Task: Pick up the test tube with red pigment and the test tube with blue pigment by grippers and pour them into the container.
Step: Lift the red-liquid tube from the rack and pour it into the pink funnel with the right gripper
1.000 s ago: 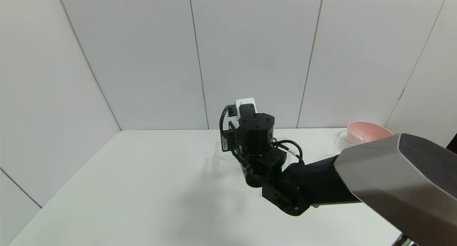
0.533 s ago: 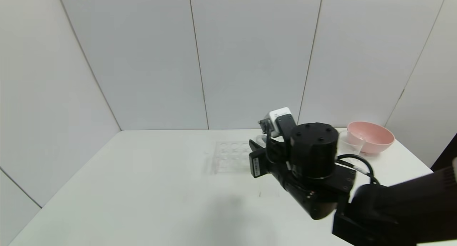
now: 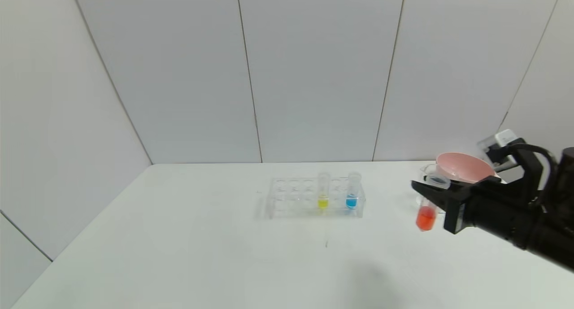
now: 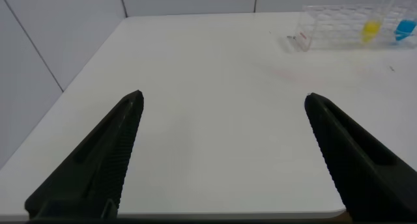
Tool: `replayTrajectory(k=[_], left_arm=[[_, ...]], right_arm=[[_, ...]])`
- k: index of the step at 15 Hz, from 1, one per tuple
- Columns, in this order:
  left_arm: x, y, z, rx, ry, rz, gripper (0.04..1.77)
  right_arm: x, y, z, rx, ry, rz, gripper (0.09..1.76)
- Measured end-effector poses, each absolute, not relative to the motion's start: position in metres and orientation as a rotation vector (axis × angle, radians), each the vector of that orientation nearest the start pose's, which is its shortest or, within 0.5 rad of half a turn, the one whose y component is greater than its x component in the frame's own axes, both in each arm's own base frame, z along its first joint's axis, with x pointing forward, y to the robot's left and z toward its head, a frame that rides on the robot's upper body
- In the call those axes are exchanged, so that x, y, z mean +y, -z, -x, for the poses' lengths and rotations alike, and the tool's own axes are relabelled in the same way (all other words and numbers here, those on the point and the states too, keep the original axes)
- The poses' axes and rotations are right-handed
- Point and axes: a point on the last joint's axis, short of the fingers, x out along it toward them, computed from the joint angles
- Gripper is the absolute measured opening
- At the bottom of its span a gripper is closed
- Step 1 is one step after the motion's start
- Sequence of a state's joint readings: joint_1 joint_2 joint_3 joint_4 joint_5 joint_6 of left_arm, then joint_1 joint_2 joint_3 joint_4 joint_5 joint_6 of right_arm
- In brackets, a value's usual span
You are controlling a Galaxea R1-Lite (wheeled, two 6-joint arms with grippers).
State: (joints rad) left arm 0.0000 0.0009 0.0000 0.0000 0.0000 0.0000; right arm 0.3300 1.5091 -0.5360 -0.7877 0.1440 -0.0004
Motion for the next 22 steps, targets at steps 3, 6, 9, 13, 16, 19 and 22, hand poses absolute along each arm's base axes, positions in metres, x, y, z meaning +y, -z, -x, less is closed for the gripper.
replayTrajectory(k=[3,6,9,13,16,19,22], left_arm=[[0.000,-0.075,0.023,0.001,0.000,0.000,1.76],[0.000,-0.075,0.023,0.001,0.000,0.000,1.76],[0.000,-0.075,0.023,0.001,0.000,0.000,1.76],[0.000,-0.075,0.023,0.001,0.000,0.000,1.76],[0.000,-0.075,0.023,0.001,0.000,0.000,1.76],[0.000,-0.075,0.023,0.001,0.000,0.000,1.76],[0.000,-0.075,0.023,0.001,0.000,0.000,1.76]], right_arm=[[0.018,-0.185,-0.228,0.169,-0.459,0.012,0.53],[-0.026,-0.189,-0.231,0.141,-0.436,0.036,0.53],[-0.053,-0.191,-0.250,0.133,-0.393,0.038,0.53],[-0.085,-0.192,-0.297,0.114,-0.358,0.074,0.53],[-0.106,-0.184,-0.336,0.097,-0.343,0.160,0.53],[-0.113,-0.175,-0.363,0.162,-0.359,0.156,0.53],[-0.112,-0.178,-0.378,0.266,-0.387,0.134,0.53]])
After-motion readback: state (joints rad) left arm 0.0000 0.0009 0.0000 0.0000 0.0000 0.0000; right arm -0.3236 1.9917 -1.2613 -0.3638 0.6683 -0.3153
